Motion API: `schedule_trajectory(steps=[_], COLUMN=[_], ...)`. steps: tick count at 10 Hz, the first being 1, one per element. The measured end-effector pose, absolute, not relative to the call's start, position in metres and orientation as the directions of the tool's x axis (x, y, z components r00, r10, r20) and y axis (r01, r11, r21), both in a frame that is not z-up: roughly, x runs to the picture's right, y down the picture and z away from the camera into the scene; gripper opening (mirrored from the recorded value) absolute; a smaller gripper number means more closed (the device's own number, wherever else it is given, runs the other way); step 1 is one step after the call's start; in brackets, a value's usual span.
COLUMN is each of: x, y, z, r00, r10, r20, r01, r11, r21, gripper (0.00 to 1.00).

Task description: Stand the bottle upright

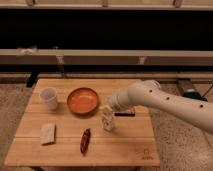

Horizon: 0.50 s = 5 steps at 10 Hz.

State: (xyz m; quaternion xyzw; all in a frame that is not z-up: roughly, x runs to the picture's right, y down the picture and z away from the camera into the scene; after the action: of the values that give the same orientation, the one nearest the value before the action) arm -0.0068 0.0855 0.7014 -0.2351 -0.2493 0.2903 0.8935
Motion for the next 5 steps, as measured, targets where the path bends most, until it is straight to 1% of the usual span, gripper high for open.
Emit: schedule_trajectory(steps=[5], x=[-0.0051], y=[0.0886], z=[0.7011], r00=[0.7], r10=[0.646], r20=[0.304], r01=[-0.408], r11=[0.711], r21=[-0.572], gripper=[0.8])
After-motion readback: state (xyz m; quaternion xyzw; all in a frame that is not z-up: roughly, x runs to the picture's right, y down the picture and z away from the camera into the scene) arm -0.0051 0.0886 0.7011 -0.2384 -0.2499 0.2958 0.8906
